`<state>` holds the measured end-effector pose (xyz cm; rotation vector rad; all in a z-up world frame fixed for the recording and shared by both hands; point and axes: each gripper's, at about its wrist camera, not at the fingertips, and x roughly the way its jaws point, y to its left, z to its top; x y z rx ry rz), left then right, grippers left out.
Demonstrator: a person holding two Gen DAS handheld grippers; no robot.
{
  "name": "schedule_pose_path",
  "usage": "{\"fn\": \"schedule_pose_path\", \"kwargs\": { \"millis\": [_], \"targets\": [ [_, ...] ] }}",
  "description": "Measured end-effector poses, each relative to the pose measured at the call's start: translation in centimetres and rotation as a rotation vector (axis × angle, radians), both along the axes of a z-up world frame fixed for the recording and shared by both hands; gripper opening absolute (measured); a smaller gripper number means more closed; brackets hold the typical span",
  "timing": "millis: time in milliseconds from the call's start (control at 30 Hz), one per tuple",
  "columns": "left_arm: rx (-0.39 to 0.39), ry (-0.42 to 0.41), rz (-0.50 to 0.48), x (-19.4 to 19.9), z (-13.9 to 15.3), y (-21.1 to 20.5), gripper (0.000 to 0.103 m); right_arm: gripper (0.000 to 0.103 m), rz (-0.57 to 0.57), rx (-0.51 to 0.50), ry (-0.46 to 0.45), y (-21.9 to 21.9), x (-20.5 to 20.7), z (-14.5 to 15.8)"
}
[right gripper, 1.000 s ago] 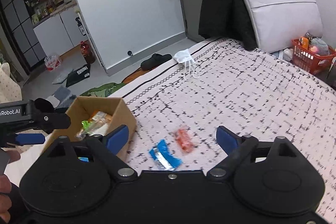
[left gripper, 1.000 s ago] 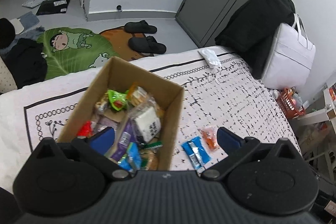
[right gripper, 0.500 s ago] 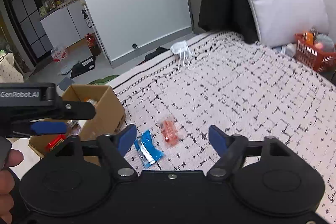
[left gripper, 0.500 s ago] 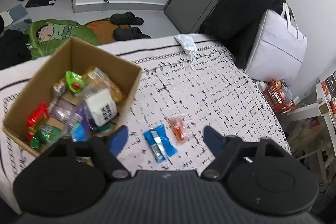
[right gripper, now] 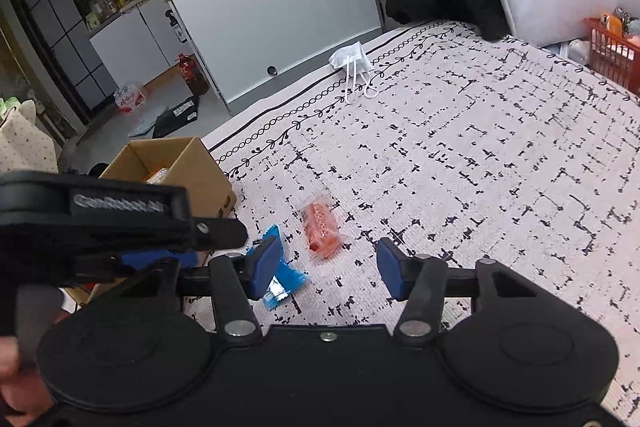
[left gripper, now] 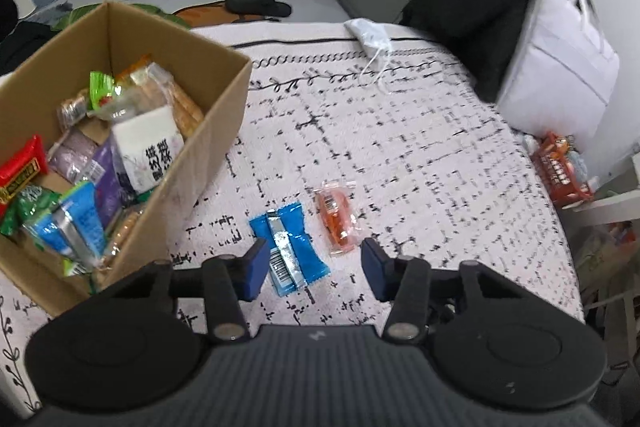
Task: Organize snacks
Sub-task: 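Grasp the blue packet with the left tool while the right tool grasps the orange packet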
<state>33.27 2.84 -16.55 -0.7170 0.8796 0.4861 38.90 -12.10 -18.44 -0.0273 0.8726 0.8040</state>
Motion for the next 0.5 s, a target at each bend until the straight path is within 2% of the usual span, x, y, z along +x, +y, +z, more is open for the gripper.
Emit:
{"fn": "schedule_pose_path", "kwargs": {
  "millis": [67, 500],
  "targets": [
    [-0.021, 0.012, 0.017, 0.5, -0.9, 0.1, 0.043, 0.051, 0.01, 0.002, 0.01, 0.1, 0.2, -0.4],
    [-0.045, 0.09, 0.077, 3.0, -5.0, 0.8, 0.042, 0.048, 0.041, -0.054, 0.037, 1.9, 1.4, -2.9]
  ]
}}
